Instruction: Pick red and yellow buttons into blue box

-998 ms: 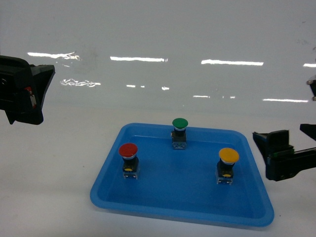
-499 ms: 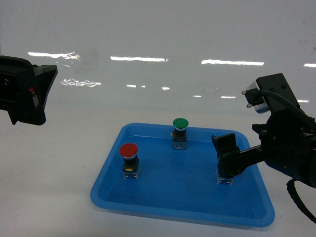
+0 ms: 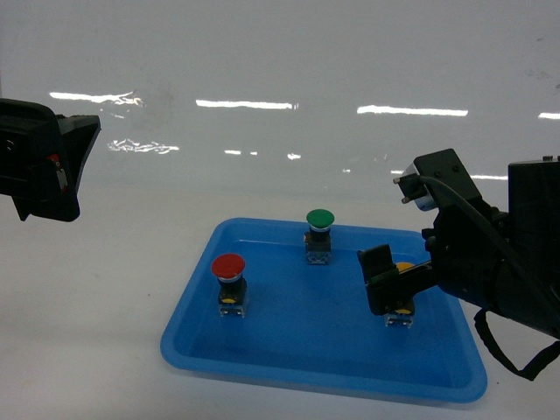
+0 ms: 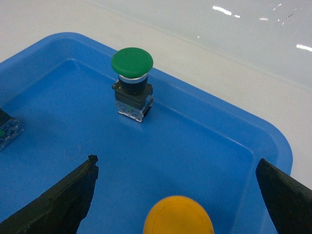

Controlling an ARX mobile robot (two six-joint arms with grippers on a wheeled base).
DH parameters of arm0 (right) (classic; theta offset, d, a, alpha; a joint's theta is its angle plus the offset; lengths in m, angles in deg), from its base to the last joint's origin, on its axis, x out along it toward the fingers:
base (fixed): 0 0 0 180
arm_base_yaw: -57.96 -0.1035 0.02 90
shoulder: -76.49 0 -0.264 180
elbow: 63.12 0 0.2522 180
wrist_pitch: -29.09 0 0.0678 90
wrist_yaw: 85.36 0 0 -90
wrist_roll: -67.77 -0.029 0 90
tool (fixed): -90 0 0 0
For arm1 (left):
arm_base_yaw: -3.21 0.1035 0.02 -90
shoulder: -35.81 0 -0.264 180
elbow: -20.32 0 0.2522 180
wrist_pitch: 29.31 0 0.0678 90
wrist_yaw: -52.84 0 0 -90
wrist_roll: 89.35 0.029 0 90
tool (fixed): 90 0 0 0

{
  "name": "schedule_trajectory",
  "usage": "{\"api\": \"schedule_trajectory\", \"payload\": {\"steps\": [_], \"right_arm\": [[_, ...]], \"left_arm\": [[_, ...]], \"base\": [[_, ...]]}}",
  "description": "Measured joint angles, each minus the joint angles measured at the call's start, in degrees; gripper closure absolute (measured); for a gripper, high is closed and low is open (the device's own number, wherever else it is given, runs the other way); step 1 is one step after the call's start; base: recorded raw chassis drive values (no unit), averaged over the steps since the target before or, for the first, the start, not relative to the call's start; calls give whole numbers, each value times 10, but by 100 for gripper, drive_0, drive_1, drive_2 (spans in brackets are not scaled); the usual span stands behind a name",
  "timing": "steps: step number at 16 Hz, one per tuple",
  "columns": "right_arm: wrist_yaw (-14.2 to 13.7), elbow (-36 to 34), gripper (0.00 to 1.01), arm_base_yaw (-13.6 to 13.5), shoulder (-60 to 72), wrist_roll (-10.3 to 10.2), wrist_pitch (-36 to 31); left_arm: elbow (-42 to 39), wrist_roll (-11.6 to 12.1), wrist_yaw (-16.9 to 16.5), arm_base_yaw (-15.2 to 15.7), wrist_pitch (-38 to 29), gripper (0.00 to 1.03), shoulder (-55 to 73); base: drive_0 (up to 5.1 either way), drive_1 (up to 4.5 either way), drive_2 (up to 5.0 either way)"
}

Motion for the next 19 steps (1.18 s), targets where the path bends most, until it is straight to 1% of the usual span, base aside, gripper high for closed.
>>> {"api": "schedule_trajectory", "payload": {"steps": [3, 4, 6, 12, 13, 16, 19], "right_arm": [[-7, 23, 3, 0, 28, 10, 10], [-9, 37, 3, 0, 38, 12, 25], [-9, 46, 3, 0, 46, 19, 28], [-24, 49, 3, -5, 79, 36, 36], [-28, 47, 3, -12, 88, 38, 28], [-29, 47, 3, -11, 98, 38, 33], [-31, 49, 3, -12, 113, 47, 36]], "left_arm": [[0, 0, 0, 0, 0, 5, 0], [0, 0, 0, 0, 0, 5, 0], [0, 0, 0, 0, 0, 5, 0], [0, 0, 0, 0, 0, 5, 0], [0, 0, 0, 0, 0, 5, 0], [0, 0, 0, 0, 0, 5, 0], [0, 0, 0, 0, 0, 5, 0]], "base": [[0, 0, 0], [0, 0, 0], [0, 0, 0], [0, 0, 0], [0, 0, 0], [0, 0, 0], [0, 0, 0]]}}
